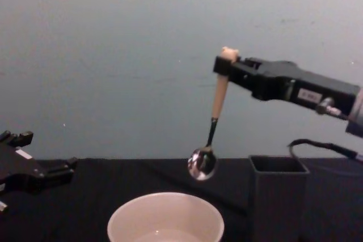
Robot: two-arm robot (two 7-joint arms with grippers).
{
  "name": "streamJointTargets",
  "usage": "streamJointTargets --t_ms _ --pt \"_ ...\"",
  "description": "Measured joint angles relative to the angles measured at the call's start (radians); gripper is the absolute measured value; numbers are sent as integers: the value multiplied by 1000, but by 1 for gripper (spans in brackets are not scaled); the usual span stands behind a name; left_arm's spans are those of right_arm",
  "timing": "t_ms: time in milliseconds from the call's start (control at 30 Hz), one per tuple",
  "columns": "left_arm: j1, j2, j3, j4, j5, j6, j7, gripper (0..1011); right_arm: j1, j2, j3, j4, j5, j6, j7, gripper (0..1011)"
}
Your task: Pick up the stirring spoon with one hand, stir inside the cup, then place it back in its original position.
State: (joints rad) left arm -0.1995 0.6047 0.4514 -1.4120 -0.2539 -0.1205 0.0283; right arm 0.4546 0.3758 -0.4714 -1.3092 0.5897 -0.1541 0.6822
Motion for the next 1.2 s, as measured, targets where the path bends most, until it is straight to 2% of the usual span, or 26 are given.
streamJointTargets --t_ms 233,500,1200 --pt "0 0 0 0 0 0 0 1001 27 -10 -48 24 -49 0 16 213" --pt "0 0 0 0 0 0 0 1001 44 -18 -88 47 -89 0 35 213" --pt "0 0 0 0 0 0 0 1001 55 -14 -166 59 -153 9 85 213"
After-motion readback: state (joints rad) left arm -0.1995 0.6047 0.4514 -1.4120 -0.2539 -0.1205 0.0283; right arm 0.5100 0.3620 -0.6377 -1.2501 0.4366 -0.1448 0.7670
